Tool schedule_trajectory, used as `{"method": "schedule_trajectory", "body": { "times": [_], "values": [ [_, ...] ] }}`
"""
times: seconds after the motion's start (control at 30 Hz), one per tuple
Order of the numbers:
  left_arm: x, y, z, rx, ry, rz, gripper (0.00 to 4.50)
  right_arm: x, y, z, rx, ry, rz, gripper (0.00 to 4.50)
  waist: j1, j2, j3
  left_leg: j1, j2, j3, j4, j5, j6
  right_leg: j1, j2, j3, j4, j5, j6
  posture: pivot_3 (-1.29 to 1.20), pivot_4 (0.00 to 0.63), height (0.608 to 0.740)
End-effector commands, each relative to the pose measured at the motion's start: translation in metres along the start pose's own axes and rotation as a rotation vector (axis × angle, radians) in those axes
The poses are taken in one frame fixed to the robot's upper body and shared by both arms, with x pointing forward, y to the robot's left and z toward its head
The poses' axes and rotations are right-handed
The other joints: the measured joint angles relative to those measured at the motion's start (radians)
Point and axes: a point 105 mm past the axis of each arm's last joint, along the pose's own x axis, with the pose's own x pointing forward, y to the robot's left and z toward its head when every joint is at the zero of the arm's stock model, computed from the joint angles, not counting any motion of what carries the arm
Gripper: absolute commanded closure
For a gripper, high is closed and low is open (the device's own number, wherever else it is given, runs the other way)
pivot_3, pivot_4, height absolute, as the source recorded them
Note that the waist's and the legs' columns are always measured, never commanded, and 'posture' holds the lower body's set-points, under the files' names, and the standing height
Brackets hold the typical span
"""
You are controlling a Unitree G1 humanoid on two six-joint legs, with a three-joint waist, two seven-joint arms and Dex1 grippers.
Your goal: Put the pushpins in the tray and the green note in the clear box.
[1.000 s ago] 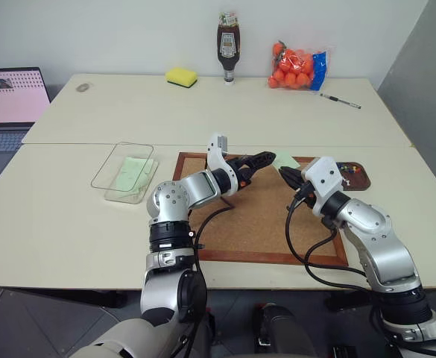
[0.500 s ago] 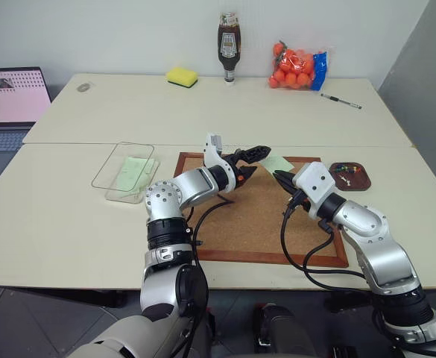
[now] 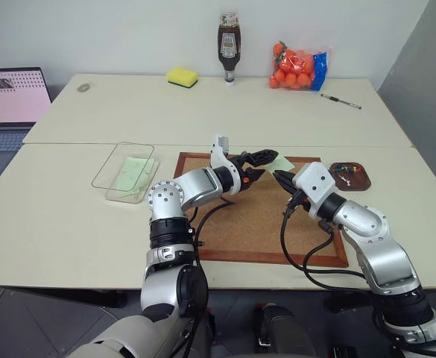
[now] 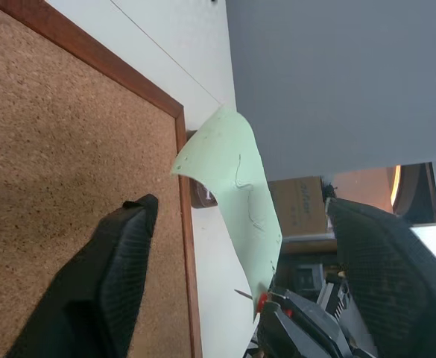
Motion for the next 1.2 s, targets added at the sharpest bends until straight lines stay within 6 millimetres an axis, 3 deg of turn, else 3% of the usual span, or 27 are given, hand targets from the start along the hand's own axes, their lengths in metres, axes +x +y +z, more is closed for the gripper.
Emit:
{"method": "schedule_trajectory", "body": {
  "times": [0.03,0.53,1.2],
  "values": [
    [0.020,-0.027,-0.022,-0.049,0.054,-0.104,1.61,-0.002,-0.002,0.015,-0.040,-0.054,-0.006,4.50,0.000,0.000,0.000,0.000,0.000,0.000,0.000,0.000,0.000,0.000,0.000,0.000,0.000,0.000,0.000,0.00,0.150,0.740],
    [0.023,-0.038,-0.034,-0.110,0.070,-0.169,4.46,-0.002,-0.001,0.016,-0.050,-0.060,-0.009,4.50,0.000,0.000,0.000,0.000,0.000,0.000,0.000,0.000,0.000,0.000,0.000,0.000,0.000,0.000,0.000,0.00,0.150,0.740],
    [0.019,-0.020,-0.021,-0.083,-0.012,-0.089,4.46,-0.011,-0.019,0.030,-0.072,-0.158,-0.160,4.50,0.002,0.000,0.000,0.000,0.000,0.000,0.000,0.001,-0.002,0.000,0.000,0.000,0.000,0.000,0.000,0.00,0.150,0.740]
  ]
}}
